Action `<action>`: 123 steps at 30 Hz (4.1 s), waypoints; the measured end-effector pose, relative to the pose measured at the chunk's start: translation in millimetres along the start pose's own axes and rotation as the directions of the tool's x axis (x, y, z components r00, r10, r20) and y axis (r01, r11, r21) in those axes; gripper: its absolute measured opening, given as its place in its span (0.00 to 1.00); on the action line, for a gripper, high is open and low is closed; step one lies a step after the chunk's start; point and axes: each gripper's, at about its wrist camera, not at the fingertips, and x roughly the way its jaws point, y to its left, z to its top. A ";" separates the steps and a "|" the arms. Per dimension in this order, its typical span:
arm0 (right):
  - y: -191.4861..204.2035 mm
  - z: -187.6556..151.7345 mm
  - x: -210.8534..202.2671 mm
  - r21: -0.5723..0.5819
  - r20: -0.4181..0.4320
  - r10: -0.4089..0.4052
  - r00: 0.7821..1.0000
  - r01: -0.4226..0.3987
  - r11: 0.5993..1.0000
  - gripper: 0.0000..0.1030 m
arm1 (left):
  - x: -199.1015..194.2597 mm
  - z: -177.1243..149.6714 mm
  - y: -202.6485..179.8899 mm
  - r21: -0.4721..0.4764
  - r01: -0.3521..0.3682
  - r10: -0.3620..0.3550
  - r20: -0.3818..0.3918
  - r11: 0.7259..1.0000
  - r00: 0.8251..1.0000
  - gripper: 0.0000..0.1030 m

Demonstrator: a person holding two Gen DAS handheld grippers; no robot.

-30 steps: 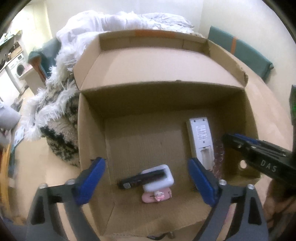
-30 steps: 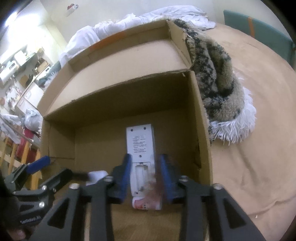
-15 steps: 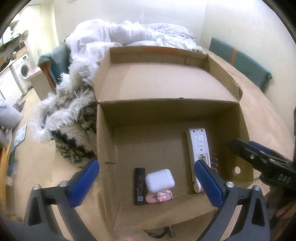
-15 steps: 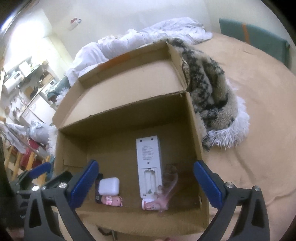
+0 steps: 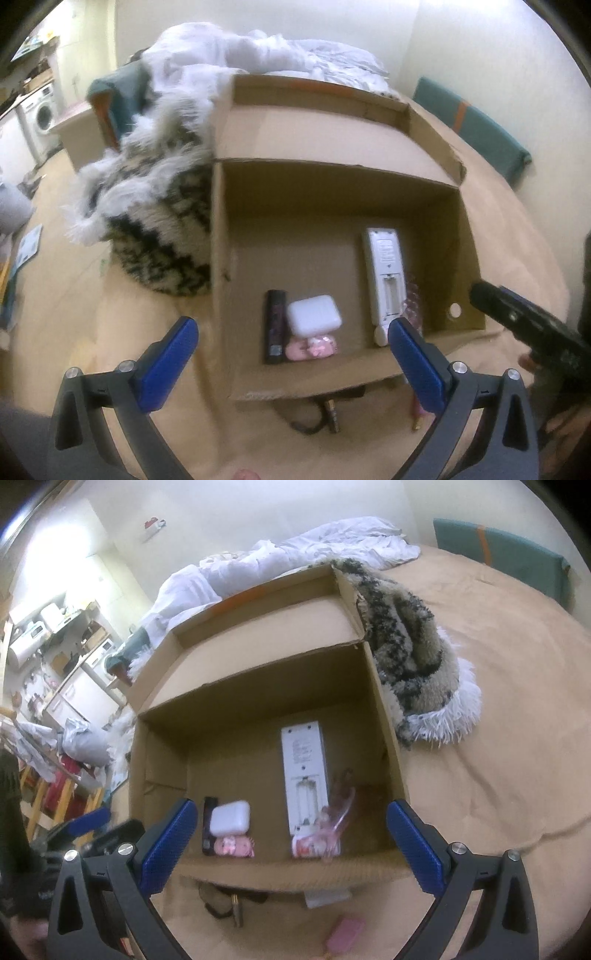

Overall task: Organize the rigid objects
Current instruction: 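Withdraw both tools from the box toward the remaining items, then grasp the pink lip-gloss tube with right tool while left tool grasps AA battery, then carry lip-gloss tube and battery into the box and open both tools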

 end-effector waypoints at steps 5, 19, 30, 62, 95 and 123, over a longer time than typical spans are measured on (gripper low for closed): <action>3.9 -16.4 -9.5 0.009 -0.013 -0.006 1.000 0.007 1.000 1.00 | -6.2 -11.6 10.0 -0.011 -0.043 0.043 -0.026 0.999 0.999 0.99; 3.9 -47.8 -21.2 0.037 -0.065 -0.045 0.997 0.047 0.998 1.00 | -19.3 -37.3 30.9 -0.028 -0.098 0.097 -0.043 0.995 0.994 0.99; -24.1 -51.5 -6.1 0.145 -0.209 -0.070 0.975 0.102 0.984 1.00 | -5.8 -46.1 44.2 -0.020 -0.183 0.179 -0.113 0.983 0.977 0.99; 4.3 -104.1 79.8 -0.177 -0.551 -0.274 0.788 0.211 0.962 0.25 | 20.5 -54.3 45.1 -0.067 -0.128 0.109 -0.236 0.990 0.966 0.99; -0.8 -14.2 -24.5 -0.030 -0.042 0.107 0.993 -0.108 0.994 0.25 | 37.7 -103.4 -11.4 -0.007 0.061 -0.059 -0.372 0.998 0.927 0.35; -22.0 -16.3 0.6 0.078 -0.141 0.133 0.981 -0.123 0.989 0.25 | 96.4 -89.1 -39.2 0.052 -0.064 0.080 -0.425 0.997 0.901 0.12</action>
